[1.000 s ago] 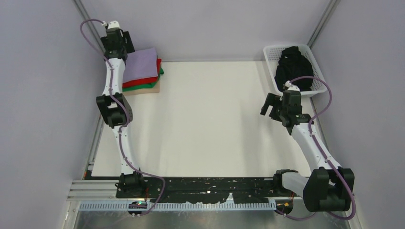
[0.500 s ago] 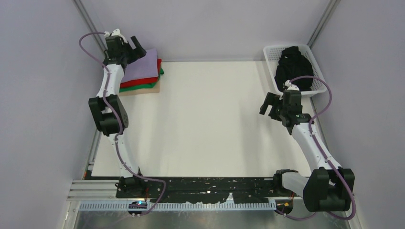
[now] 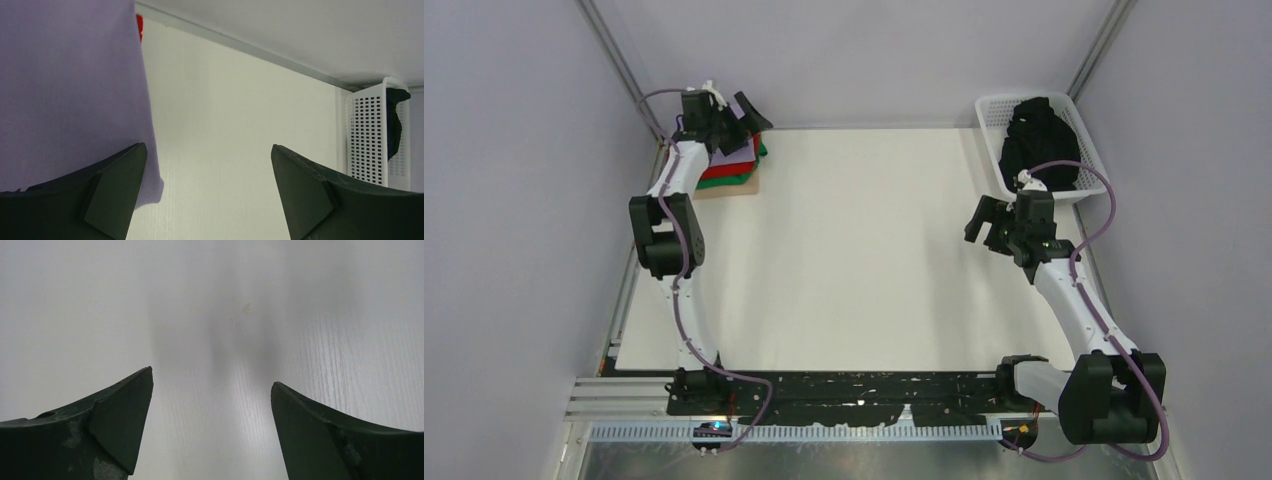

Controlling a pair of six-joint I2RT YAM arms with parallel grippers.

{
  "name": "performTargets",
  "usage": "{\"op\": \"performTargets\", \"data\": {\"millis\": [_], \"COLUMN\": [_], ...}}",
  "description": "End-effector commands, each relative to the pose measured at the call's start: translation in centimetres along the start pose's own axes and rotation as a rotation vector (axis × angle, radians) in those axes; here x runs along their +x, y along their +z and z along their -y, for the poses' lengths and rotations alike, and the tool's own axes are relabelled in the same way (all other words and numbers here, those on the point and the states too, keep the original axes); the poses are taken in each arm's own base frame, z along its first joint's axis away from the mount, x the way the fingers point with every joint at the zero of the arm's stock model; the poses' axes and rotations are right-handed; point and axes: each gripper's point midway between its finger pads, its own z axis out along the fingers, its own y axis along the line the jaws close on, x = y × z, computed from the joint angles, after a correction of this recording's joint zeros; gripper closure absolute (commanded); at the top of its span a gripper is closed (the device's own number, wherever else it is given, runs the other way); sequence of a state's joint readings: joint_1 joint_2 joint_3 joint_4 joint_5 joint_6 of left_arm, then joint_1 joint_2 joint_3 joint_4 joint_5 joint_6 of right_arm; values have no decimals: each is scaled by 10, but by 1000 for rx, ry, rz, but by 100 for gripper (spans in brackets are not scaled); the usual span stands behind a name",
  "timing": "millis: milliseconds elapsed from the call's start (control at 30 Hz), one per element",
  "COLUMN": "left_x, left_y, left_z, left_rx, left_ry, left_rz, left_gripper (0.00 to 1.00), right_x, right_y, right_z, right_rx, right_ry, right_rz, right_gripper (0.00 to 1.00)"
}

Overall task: Fold and stack the t-shirts
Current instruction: Put the neatly folded tshirt into the corner of the board with the left arm, then reset both arms

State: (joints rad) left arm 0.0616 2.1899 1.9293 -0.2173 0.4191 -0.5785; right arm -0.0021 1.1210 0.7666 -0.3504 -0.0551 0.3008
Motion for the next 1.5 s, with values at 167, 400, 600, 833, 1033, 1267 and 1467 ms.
{"op": "performTargets", "data": {"millis": [167,400,600,833,1033,1267,1467], "left_x": [68,88,57,59,127,190,201], "left_y": [15,27,5,-95,-188,-256,-285], "left_z": [-32,-19,33,95,91,43,25], "left_rx": [-93,-65,14,18,-81,-217,-245], "left_ry": [-151,-147,-51,167,272,252,257], "left_rz": [-194,-230,-172,-65,-19,5,65], "left_gripper": [0,0,0,0,0,0,0], "right_x": [-8,-9,-23,-27,-21,-7,7], "right_y": [-1,-1,-9,-25,-41,-48,-45], "right_z": [-1,-2,-9,-10,-6,12,25], "right_rx": [-12,-15,-44,-53,-56,6,58], "right_ry": [-14,-20,-20,-15,7,71,109], "right_rz": [40,46,98,160,217,280,279], "right_gripper": [5,5,5,5,5,5,5]}}
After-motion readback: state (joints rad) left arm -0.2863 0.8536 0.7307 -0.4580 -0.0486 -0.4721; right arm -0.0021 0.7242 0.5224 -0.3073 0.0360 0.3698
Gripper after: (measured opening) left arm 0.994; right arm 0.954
